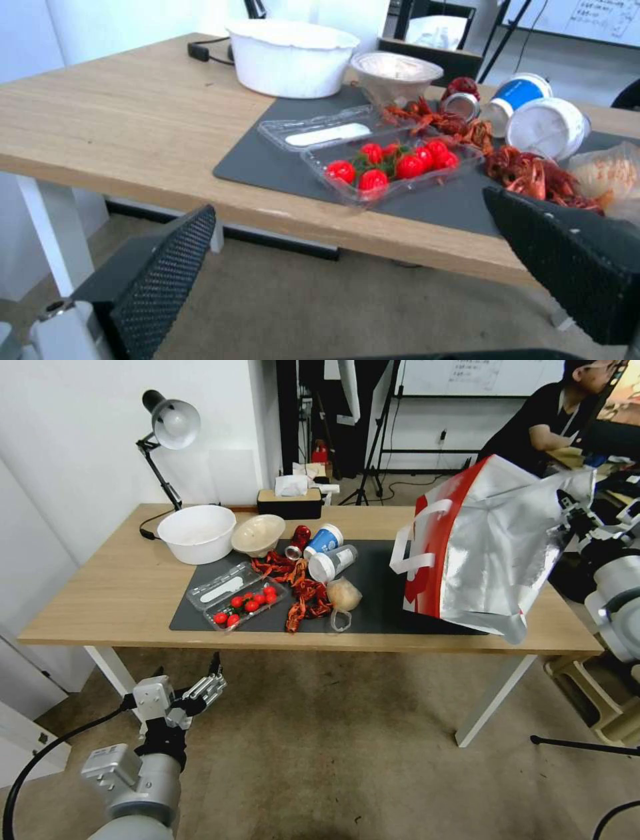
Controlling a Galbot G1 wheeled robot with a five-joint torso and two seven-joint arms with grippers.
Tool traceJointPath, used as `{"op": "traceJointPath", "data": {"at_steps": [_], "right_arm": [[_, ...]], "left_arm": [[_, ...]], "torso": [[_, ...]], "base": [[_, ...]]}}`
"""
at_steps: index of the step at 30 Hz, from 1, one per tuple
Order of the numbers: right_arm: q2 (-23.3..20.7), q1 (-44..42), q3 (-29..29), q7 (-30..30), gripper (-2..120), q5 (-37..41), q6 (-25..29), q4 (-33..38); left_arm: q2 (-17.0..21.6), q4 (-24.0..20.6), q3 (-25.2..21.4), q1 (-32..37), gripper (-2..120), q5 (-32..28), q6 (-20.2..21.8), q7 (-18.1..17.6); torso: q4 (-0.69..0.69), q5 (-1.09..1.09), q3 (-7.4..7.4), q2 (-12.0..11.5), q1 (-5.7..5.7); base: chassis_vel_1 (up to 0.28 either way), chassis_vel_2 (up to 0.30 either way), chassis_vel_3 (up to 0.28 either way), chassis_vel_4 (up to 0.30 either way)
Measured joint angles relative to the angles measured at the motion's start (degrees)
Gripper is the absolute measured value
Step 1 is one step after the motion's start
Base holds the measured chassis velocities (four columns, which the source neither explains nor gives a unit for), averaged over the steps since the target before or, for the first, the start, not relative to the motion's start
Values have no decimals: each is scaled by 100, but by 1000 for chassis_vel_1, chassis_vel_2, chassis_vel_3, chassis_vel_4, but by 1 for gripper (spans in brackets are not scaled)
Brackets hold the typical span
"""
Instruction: Pick up the food delivery bag from the floor and place it on the table.
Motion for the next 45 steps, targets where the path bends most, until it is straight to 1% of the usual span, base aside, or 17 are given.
{"op": "traceJointPath", "data": {"at_steps": [2,4,6,8,10,12,14,16,18,20,22,28,31,36,39,43,45], "right_arm": [[2,17,-7,9,30,25,-2,2],[2,18,-7,12,34,27,-3,2],[-4,20,-6,21,45,30,-8,3],[-7,20,-4,21,47,32,-8,3],[-20,10,14,19,59,43,-9,11],[-23,5,18,16,62,47,-10,18],[-25,-30,30,9,74,34,-63,66],[-26,-43,32,9,75,15,-80,77],[-11,-132,52,6,88,-64,-129,141],[-7,-144,56,6,90,-71,-132,149],[31,-277,94,6,99,-230,-147,241],[52,-474,190,-55,100,-716,-14,422],[35,-1024,391,-447,100,-1647,281,779],[137,-1526,417,-807,100,-2309,636,1063],[389,-2173,457,-1051,100,-3122,878,1349],[631,-2595,499,-1166,100,-3622,1097,1433],[887,-2957,535,-1244,100,-3895,1279,1478]], "left_arm": [[-5,-17,0,11,100,9,-4,2],[-7,-18,0,12,100,11,-4,2],[-10,-20,0,11,100,13,-4,3],[-10,-21,0,11,100,14,-4,3],[-10,-21,0,11,100,14,-5,3],[-10,-21,-1,11,100,14,-5,3],[-9,-21,-1,8,100,14,-4,3],[-9,-21,-2,6,100,14,-5,3],[-8,-21,-8,1,100,12,-4,3],[-7,-21,-9,0,100,11,-5,3],[-1,-21,-12,-3,100,8,-5,3],[0,-8,-20,-28,100,7,-15,5],[-2,14,-40,-38,100,5,-30,10],[-9,30,-44,-54,100,5,-39,26],[-12,49,-49,-62,100,5,-47,38],[-12,62,-53,-60,100,6,-63,39],[-9,74,-54,-62,100,6,-69,41]], "torso": [[0,0,0,0,0],[0,0,0,0,0],[0,0,0,0,0],[0,0,0,0,0],[-1,0,0,0,0],[0,0,0,0,0],[0,0,0,0,0],[0,0,0,0,0],[0,-1,0,0,0],[0,0,-1,0,0],[0,0,0,0,0],[0,0,0,0,0],[-2,-1,-1,0,0],[0,-1,-1,1,-1],[0,-2,-1,0,-1],[-1,0,-1,0,0],[-1,-1,-1,0,0]], "base": [[0,0,0,0],[0,0,0,0],[0,0,0,0],[0,0,0,0],[0,0,0,0],[0,0,0,0],[0,0,0,0],[0,0,0,0],[0,0,0,0],[0,0,0,0],[0,0,0,0],[0,0,0,0],[0,0,0,0],[0,0,0,0],[0,0,0,0],[0,0,0,0],[0,0,0,0]]}}
